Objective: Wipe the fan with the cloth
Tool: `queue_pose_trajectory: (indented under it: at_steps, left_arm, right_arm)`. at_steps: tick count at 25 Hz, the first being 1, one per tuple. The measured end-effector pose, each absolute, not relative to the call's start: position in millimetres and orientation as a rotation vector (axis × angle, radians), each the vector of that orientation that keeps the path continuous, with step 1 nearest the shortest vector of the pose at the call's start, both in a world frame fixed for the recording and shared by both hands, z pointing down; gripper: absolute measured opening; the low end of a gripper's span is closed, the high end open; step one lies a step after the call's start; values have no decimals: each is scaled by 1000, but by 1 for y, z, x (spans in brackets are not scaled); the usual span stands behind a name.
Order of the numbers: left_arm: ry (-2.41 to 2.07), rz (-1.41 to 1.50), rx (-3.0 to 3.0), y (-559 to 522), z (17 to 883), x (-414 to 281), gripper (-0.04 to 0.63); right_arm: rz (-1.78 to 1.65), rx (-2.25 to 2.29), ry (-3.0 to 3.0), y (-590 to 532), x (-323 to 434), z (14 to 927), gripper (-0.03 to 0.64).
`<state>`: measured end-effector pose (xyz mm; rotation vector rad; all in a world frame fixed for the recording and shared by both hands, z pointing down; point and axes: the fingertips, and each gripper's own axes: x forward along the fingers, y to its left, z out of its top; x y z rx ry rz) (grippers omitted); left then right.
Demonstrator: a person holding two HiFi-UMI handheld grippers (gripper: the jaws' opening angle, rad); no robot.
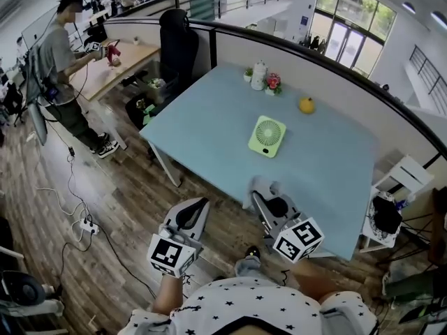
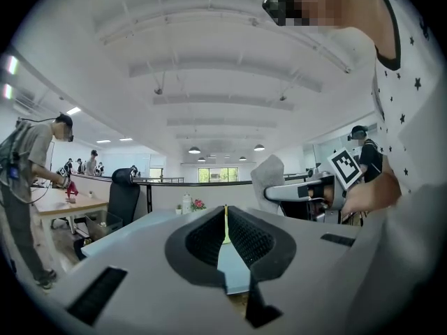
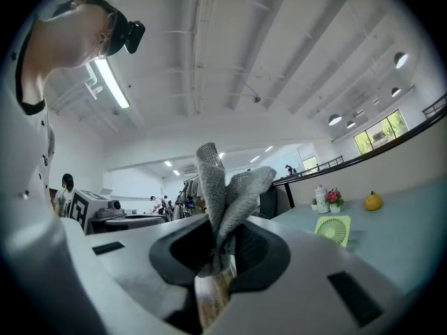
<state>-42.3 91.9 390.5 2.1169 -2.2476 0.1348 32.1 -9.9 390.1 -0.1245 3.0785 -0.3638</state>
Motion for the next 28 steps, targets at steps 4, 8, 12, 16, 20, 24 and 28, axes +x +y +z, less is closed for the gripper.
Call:
queue_pose_trajectory:
  at_steps: [4, 8, 12, 16, 20, 24, 28]
  left_arm:
    - [-2277, 180, 2085, 66, 387, -44, 34]
    - [-2269, 196, 2072, 36, 384, -47, 34]
    - [-2288, 225, 2065, 14, 383, -52, 34]
    - [-2322, 238, 2040, -5, 383, -57, 34]
    - [-2351, 236, 2041, -25, 382, -56, 34]
    - [-2333, 226, 2055, -43, 386, -58, 34]
    - [-2287, 225, 2073, -59, 397, -73, 34]
  right_arm:
    - [-389, -102, 3065, -39, 27, 387, 48]
    - [-402, -97, 3060, -72, 23, 384, 49]
    - [-416, -97, 3052, -99, 17, 387, 49]
    - [-415, -95, 3042, -123, 19, 388, 48]
    - [-405, -77, 3042, -141, 20, 390, 49]
    - [-388, -85, 3054, -155, 17, 394, 48]
    - [-412, -157, 3079, -170, 9, 408, 49]
